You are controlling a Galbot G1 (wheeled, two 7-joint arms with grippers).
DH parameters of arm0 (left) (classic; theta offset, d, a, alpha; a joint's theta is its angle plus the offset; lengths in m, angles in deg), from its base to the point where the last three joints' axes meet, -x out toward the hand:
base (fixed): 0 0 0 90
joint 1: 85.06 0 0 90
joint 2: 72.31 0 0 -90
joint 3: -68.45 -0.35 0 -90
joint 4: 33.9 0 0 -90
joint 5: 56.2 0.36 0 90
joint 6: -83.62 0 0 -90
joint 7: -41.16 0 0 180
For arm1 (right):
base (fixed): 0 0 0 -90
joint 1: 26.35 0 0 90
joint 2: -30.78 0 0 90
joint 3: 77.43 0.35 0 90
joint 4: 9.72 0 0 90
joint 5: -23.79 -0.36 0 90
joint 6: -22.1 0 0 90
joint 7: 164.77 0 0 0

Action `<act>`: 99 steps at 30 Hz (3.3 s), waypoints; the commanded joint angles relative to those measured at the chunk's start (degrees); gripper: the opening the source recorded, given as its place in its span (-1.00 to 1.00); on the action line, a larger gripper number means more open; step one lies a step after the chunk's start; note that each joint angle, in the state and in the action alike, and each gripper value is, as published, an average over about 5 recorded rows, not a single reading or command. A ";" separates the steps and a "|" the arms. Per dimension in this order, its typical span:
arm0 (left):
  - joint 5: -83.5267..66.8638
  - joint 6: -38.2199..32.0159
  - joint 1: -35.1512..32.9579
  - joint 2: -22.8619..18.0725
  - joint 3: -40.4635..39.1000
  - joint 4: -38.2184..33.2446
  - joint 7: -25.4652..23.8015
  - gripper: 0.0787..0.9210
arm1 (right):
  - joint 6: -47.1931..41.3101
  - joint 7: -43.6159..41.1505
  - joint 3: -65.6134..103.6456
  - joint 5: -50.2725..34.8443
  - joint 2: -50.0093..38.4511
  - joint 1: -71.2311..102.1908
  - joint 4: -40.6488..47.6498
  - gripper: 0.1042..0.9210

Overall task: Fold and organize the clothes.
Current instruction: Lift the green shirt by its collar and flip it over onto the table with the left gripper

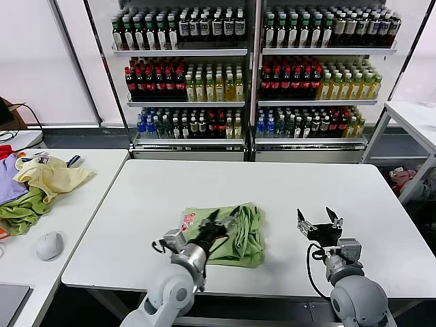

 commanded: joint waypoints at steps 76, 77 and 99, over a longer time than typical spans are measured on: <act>-1.12 3.41 8.64 1.78 -0.07 4.26 -0.35 -0.93 | 0.76 -0.12 0.20 -1.02 1.16 -3.40 -0.76 0.76; 0.64 3.41 9.68 0.58 -2.29 6.34 -0.35 -0.93 | 0.80 -0.13 0.37 -0.94 1.15 -3.36 -0.93 0.76; 8.66 -3.37 14.44 -7.62 -10.13 12.96 -0.55 -0.53 | 0.62 -0.16 -0.79 -0.95 1.11 -5.39 -0.64 0.76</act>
